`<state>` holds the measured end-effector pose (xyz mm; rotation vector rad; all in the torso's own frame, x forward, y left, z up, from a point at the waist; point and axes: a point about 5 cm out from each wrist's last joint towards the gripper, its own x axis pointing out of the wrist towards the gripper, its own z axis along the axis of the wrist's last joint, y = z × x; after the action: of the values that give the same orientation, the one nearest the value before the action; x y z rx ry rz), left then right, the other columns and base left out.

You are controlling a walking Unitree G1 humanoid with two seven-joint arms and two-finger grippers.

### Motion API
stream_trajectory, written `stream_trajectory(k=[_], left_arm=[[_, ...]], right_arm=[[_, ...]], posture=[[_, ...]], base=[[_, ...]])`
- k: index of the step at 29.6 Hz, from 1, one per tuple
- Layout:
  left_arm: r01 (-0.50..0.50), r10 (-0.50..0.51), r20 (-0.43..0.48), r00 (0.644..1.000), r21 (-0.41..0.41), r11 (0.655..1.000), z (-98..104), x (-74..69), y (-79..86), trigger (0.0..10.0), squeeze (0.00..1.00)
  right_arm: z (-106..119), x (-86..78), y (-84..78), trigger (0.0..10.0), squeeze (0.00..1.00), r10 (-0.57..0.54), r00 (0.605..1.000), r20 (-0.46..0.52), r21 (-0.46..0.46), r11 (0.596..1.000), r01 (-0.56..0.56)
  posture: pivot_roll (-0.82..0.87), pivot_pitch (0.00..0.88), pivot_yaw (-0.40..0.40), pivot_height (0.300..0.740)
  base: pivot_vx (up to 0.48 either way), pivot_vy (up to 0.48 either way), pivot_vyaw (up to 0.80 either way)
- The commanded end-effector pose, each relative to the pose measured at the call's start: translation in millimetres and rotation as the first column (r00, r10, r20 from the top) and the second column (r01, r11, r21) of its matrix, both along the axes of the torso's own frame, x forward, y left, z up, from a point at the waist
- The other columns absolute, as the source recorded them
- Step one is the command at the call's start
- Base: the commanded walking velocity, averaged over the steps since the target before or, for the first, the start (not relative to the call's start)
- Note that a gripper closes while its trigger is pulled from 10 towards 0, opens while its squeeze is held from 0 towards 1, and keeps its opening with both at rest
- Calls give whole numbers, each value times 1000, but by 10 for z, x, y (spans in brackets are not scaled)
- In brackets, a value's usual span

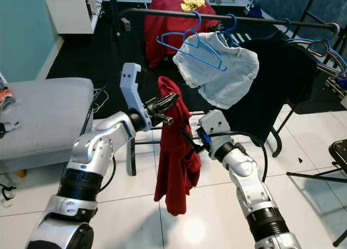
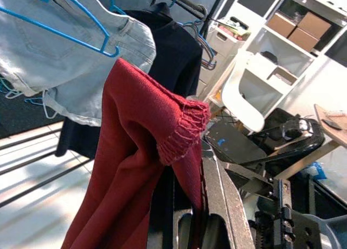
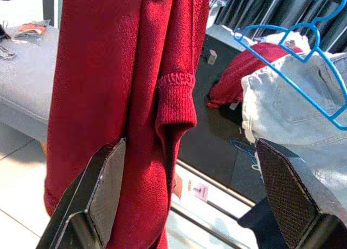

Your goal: Hang hanger

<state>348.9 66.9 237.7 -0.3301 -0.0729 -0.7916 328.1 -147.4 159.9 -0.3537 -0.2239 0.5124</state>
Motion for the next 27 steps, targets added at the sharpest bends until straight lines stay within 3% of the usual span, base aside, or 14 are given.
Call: stream_trajectory(k=[1, 10, 11, 13, 14, 16, 17, 18, 19, 27], left_arm=[[35, -35, 24, 999, 0, 999, 36, -46, -10, 0, 0], [60, -60, 29, 998, 0, 998, 41, -81, -17, 0, 0], [70, -70, 32, 997, 1, 998, 51, -88, -32, 0, 0], [74, -74, 34, 997, 2, 997, 59, -88, -47, 0, 0], [75, -75, 34, 997, 2, 997, 65, -88, -50, 0, 0], [77, -77, 35, 996, 2, 997, 69, -90, -50, 0, 0], [79, -79, 38, 996, 3, 997, 72, -93, -48, 0, 0], [79, -79, 38, 996, 3, 997, 72, -93, -48, 0, 0], [82, -82, 40, 996, 4, 997, 75, -97, -42, 0, 0], [87, -87, 47, 995, 7, 996, 77, -124, -13, 0, 0]], right_arm=[[-28, 12, -13, 10000, 0, -6, 1000, 3, -6, 1000, 6], [-8, 65, -18, 10000, 0, 4, 1000, 12, 28, 1000, -4], [-5, 87, -17, 3451, 0, 23, 1000, 10, 38, 999, -23], [-6, 96, -15, 3176, 0, 41, 999, 5, 39, 998, -41], [-21, 91, 11, 1490, 0, 64, 998, -2, 34, 997, -64], [-41, 83, 43, 1490, 0, 89, 996, -9, 27, 996, -89], [-50, 83, 67, 2118, 0, 104, 995, -10, 23, 994, -104], [-50, 83, 67, 2118, 0, 104, 995, -10, 23, 994, -104], [-49, 85, 91, 196, 0, 115, 993, -7, 19, 993, -115], [-26, 121, 151, 0, 0, 133, 991, 9, 20, 991, -134]], posture=[[-99, 148, -79, 740], [-97, 141, -79, 740], [-97, 135, -76, 740], [-97, 135, -76, 740], [-96, 132, -74, 740], [-96, 131, -74, 740], [-93, 127, -74, 740], [-93, 127, -74, 740], [-92, 127, -75, 740], [-88, 120, -78, 740]], base=[[0, 0, 0], [0, 0, 0], [0, 0, 0], [0, 0, 0], [0, 0, 0], [0, 0, 0], [0, 0, 0], [0, 0, 0], [0, 0, 0], [0, 0, 0]])
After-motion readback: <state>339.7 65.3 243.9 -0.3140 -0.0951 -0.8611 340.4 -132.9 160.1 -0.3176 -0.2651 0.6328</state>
